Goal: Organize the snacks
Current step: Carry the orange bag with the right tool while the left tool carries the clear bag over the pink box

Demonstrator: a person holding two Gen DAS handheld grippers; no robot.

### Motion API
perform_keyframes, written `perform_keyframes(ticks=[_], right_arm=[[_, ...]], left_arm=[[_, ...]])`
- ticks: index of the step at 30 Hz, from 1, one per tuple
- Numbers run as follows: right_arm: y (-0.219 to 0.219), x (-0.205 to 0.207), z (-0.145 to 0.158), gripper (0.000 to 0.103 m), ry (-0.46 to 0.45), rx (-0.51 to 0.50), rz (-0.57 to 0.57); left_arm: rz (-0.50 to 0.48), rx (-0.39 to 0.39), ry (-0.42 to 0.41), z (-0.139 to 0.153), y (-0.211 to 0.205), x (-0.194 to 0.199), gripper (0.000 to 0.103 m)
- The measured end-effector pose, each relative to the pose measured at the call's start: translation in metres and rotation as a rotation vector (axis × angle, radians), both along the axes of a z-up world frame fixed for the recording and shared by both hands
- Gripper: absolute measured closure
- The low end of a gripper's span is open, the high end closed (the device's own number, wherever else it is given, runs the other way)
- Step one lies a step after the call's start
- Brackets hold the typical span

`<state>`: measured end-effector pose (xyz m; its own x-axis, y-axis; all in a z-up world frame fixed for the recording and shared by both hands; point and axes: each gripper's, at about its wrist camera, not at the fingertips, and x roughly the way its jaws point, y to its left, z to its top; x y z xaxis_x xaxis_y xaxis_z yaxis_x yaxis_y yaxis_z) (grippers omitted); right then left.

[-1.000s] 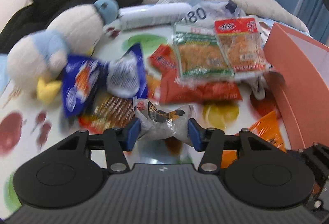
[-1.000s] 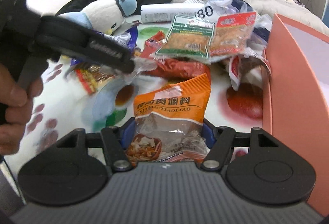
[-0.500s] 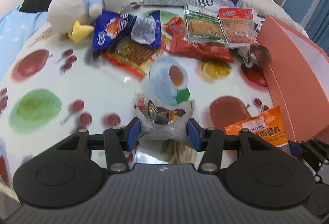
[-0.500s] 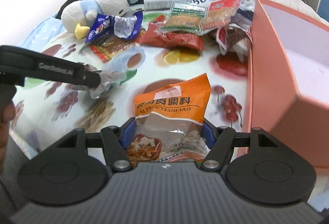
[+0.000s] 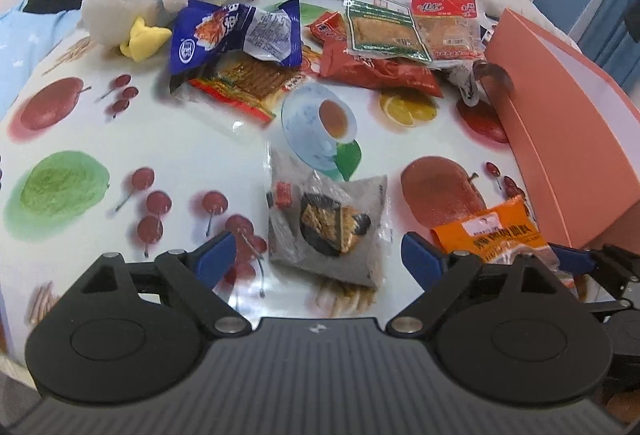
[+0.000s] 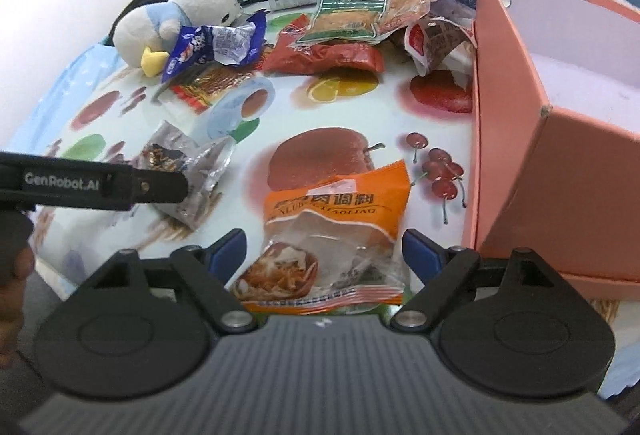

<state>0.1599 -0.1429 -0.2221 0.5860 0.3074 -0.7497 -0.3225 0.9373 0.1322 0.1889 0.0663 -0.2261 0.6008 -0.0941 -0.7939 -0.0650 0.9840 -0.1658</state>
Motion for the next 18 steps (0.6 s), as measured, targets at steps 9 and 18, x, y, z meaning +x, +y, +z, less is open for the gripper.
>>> perform_keyframes(ticks=[9, 18], right_arm=[[0.015, 0.016, -0.006, 0.027, 0.078, -0.088, 0.036], [0.032, 0.044, 0.002, 0.033, 0.195, -0.176, 0.085]], left_arm=[[-0.065, 0.059, 0.057, -0.018, -0.002, 0.027, 0.016], [-0.047, 0.020, 0.149, -0.011, -0.002, 0.048, 0.042]])
